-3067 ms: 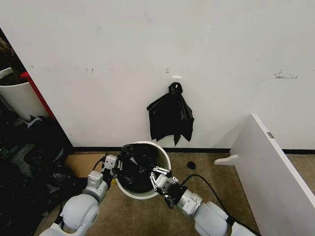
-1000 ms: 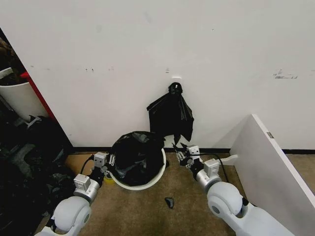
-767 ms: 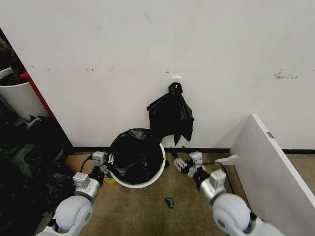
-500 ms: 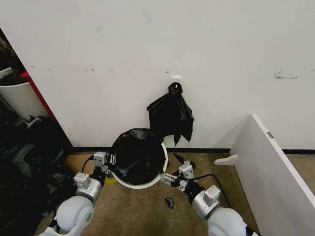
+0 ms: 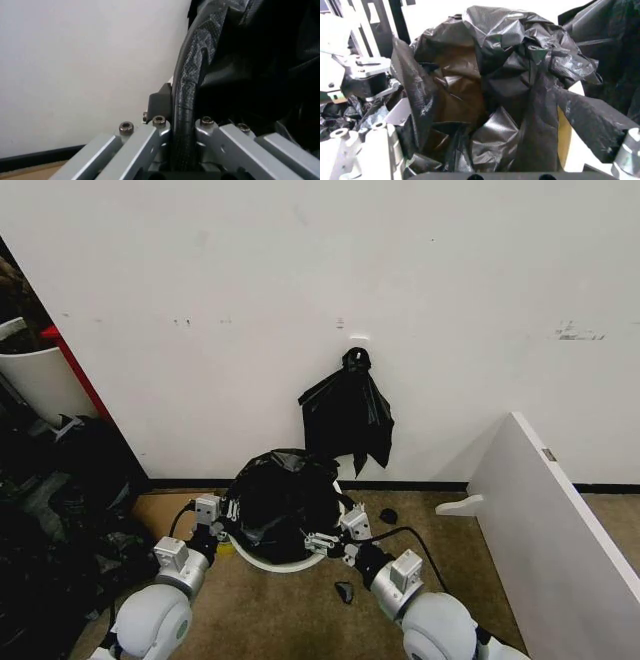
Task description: Place the garbage bag over the trash bin.
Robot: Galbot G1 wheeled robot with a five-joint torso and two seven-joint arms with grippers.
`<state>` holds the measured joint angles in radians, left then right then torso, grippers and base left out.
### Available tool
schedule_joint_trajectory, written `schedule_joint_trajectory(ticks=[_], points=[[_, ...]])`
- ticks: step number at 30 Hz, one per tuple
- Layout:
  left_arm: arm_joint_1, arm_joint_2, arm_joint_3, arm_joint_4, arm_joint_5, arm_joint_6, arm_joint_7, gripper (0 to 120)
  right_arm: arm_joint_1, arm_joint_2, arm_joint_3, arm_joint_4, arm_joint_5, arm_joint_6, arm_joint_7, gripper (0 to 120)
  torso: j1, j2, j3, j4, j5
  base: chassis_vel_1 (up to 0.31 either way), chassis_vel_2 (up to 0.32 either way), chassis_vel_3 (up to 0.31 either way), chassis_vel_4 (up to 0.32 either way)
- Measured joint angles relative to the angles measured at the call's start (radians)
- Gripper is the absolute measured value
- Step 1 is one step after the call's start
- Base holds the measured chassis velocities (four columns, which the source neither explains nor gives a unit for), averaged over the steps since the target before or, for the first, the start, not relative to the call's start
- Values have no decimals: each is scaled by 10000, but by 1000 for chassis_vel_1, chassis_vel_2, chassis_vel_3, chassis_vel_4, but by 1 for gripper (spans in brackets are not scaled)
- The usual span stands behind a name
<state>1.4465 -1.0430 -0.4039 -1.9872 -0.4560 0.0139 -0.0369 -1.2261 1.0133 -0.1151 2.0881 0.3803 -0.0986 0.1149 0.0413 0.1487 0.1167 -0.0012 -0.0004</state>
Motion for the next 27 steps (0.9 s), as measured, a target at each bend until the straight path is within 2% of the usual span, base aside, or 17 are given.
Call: schedule_joint_trajectory(ticks=[9, 18, 27], points=[[-35, -78, 102, 47, 85, -17, 34, 1, 149, 21, -93, -116, 12, -74, 203, 82, 0, 0, 0, -1, 0, 0, 0, 0, 0], [-75, -122, 109, 130, 118, -41, 38, 1, 6, 26, 84, -64, -31, -43, 451, 95, 0, 0, 0, -1, 1, 0, 0, 0, 0], [-235, -123, 165, 286, 141, -80, 42, 1, -120, 86, 172, -98, -39, -45, 593, 97, 0, 0, 0, -1, 1, 0, 0, 0, 0]])
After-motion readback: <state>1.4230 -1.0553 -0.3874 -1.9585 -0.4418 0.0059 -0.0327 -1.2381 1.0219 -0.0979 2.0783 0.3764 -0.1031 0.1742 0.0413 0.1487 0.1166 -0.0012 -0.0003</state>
